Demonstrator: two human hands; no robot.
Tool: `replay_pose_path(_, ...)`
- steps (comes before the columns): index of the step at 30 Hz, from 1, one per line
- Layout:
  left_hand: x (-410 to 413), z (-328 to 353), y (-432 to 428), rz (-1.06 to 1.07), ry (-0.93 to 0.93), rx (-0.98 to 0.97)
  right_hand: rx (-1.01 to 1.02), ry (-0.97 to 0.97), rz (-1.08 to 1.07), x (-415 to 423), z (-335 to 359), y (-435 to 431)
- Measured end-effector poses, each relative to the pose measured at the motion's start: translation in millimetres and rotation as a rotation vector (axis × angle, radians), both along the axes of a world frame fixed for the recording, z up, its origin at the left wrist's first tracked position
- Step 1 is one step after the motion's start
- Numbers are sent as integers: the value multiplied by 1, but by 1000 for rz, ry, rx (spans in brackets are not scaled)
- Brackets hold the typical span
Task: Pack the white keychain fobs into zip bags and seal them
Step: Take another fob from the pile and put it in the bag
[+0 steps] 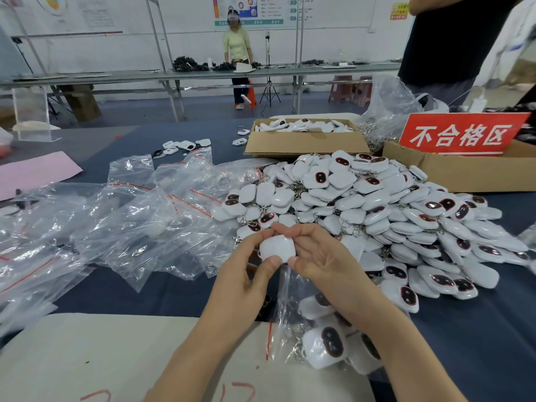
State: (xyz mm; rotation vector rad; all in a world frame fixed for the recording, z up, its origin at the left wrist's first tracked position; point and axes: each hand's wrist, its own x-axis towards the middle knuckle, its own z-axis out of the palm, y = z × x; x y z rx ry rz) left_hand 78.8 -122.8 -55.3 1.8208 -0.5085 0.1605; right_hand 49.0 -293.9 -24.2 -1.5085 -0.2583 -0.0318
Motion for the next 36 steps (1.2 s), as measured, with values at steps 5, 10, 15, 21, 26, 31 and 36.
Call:
replay_pose_path(5,1,-1,0,9,7,-1,-20,-23,-7,-1,0,-1)
replay_pose_path(10,-5,1,-1,-11,22,13,-53,-34,-161,4,0,-6)
replay_pose_path(15,-6,2,-1,62,15,45,-73,-49,-173,5,-3,-2)
replay_pose_path(21,-6,3,-2,33,-6,32,-98,-30,-186,6,-1,-3)
replay_pose_path(26,-2,10,10,25,44,84,-76,-31,-285,7,2,-21)
replay_pose_path(31,7,22,37,-95,128,344,-15,-34,-316,7,3,-34)
replay_pose_path(36,1,24,36,-244,170,516,-194,-23,-236,11,-3,-31)
